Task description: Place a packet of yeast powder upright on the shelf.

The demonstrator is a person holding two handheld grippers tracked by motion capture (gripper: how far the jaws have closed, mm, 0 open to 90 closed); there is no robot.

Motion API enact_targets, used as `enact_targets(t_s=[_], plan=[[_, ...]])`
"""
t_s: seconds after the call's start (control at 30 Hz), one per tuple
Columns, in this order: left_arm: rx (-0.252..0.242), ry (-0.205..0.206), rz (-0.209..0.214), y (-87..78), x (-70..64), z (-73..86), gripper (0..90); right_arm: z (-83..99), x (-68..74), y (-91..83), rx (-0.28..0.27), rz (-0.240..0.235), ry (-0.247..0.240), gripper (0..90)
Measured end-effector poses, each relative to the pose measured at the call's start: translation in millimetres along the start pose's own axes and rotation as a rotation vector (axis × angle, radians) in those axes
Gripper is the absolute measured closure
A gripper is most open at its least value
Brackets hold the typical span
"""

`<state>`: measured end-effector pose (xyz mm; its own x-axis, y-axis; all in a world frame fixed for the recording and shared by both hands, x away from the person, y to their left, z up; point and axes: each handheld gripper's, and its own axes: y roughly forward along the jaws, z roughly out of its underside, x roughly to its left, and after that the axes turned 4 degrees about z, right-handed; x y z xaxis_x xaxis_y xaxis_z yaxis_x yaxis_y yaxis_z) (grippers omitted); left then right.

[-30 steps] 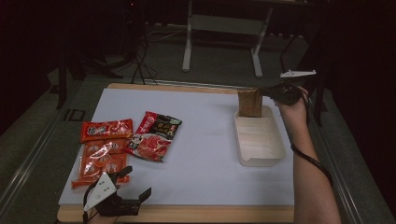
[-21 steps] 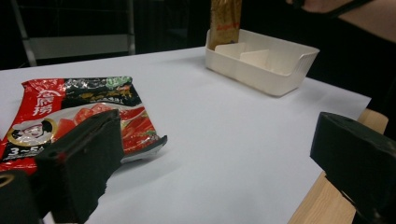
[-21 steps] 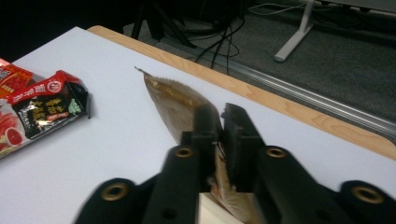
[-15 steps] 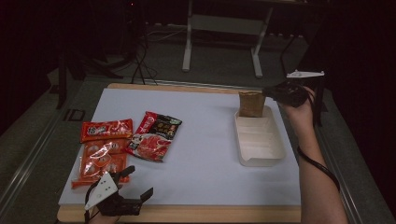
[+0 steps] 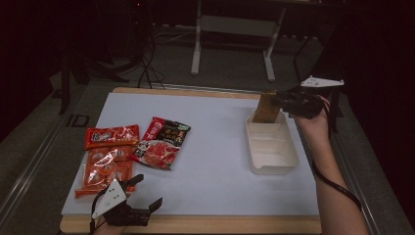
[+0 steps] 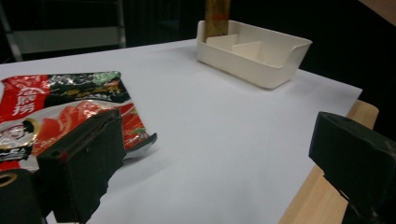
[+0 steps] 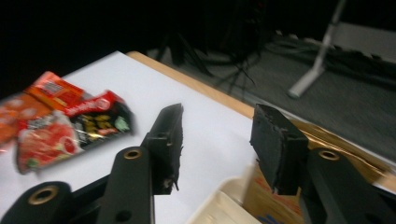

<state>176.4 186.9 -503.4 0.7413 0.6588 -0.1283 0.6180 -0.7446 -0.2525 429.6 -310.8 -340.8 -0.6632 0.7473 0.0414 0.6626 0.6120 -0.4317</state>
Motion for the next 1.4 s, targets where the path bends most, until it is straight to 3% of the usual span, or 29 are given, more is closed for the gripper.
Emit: enact_targets(t_s=[0.17,0.27,0.37,0.43,0.5,0.53,0.7,0.9,1.07,1.13,1.2,1.4], plan=[[0.03,-0.002,0.036,1.8,-4.3,-3.3,4.1,4.2,21.0,-9.0,-0.053,-0.023,-0.02,33.9],[0.044,-0.019,0.069,4.0,-5.8,-5.4,4.2,8.8,34.7,-15.0,-0.077,-0.062,-0.002,18.0],[0.04,0.0,0.074,4.3,-8.8,-8.9,4.2,15.6,50.0,-19.1,-0.069,-0.088,-0.02,12.9],[0.036,-0.009,0.072,3.8,-9.4,-12.6,4.2,21.7,60.3,-23.3,-0.077,-0.097,-0.038,13.4],[0.03,-0.027,0.076,3.4,-9.0,-15.5,4.2,29.0,66.5,-28.5,-0.113,-0.162,0.008,14.2],[0.032,-0.031,0.076,3.6,-8.3,-17.4,4.6,31.7,68.7,-30.1,-0.123,-0.166,0.008,14.8],[0.043,-0.014,0.075,5.8,-7.4,-25.1,5.1,49.6,87.7,-39.8,-0.114,-0.195,-0.043,14.9],[0.039,-0.017,0.096,11.8,-4.1,-37.7,5.1,69.2,106.6,-53.3,-0.155,-0.213,-0.056,14.9],[0.046,-0.001,0.11,17.0,-1.9,-42.8,5.1,84.8,117.8,-58.9,-0.14,-0.22,-0.07,15.1],[0.048,0.007,0.103,17.9,-1.2,-43.5,6.0,88.0,119.6,-59.9,-0.136,-0.216,-0.071,15.1],[0.03,0.003,0.086,17.2,2.9,-45.1,13.4,97.6,124.8,-65.8,-0.132,-0.23,-0.069,15.0],[0.034,0.002,0.063,19.1,12.3,-50.5,13.5,110.6,128.5,-75.7,-0.133,-0.23,-0.068,15.0]])
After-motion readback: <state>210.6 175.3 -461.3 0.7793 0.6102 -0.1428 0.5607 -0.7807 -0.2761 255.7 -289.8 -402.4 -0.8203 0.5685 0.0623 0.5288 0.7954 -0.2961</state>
